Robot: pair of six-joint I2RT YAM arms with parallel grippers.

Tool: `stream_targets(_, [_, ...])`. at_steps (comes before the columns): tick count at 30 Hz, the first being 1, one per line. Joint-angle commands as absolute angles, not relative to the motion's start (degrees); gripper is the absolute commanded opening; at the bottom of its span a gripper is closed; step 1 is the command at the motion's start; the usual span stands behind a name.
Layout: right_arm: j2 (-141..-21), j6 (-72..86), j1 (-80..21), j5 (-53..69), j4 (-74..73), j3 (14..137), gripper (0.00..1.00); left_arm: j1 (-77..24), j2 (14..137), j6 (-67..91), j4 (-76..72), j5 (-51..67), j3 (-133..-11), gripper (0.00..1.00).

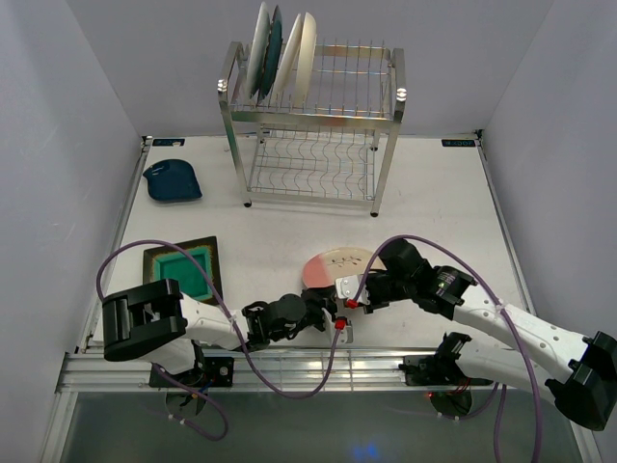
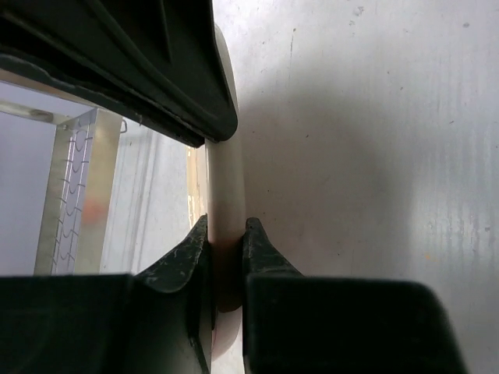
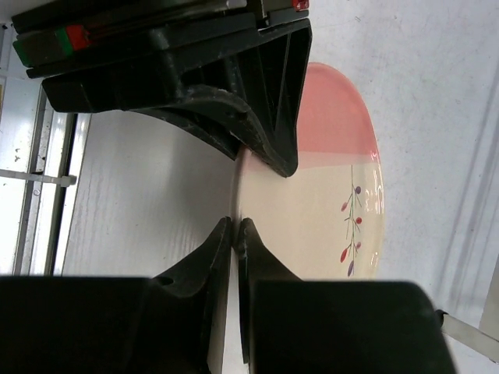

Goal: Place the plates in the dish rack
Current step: Pick up the plate at the center of the board.

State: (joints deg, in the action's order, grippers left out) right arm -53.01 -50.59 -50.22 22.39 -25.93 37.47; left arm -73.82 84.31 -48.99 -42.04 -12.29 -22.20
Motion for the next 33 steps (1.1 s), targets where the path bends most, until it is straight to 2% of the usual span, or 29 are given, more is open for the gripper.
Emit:
stream_targets(1, [-51.86, -50.89, -50.62, 25.31, -23.73, 40.17, 0.08, -73.48, 84.2, -47.11, -43.77, -14.33, -24.26, 0.07])
stream_targets(2, [-51.77, -50.8, -50.54, 25.23, -23.73, 40.17, 0.08, -73.56, 84.37, -47.11, -43.77, -14.41, -24.26, 0.0])
stream_targets(9, [-50.98, -50.71, -50.54, 24.61, -23.29, 40.25, 0.1, -73.92, 84.46, -47.11, -43.77, -13.97, -24.17, 0.0])
stream_targets(10, [-50.89, -50.63, -50.54, 24.09, -23.03, 40.17, 0.16, -73.92, 84.2, -47.02, -43.77, -13.8, -24.08, 0.0])
stream_targets(11, [-50.71, -50.28, -50.54, 23.73, -22.77, 40.08, 0.32, -74.0, 84.03, -46.85, -43.77, -13.71, -23.91, 0.0])
stream_targets(13, [-50.1, -49.84, -50.54, 22.94, -21.8, 39.82, 0.43, -74.0, 83.24, -46.58, -43.77, -12.75, -23.64, 0.0])
stream_targets(17, [-47.55, -48.52, -49.4, 22.06, -18.55, 38.67, 0.57, -74.0, 82.0, -45.44, -43.77, -11.25, -23.03, 0.0])
stream_targets(25, [-46.23, -43.43, -44.13, 20.04, -11.7, 37.79, 0.51, -74.0, 79.81, -43.51, -43.77, -7.47, -21.62, 0.0])
stream_targets(31, [-47.98, -37.37, -30.78, 29.41, -4.76, 38.41, 0.53, -74.36, 79.54, -42.19, -43.68, -8.96, -21.8, 0.0])
stream_targets(33, [-49.99, -33.24, -24.89, 33.38, -1.87, 38.58, 0.51, -74.53, 79.28, -40.17, -43.6, -9.84, -22.32, 0.0])
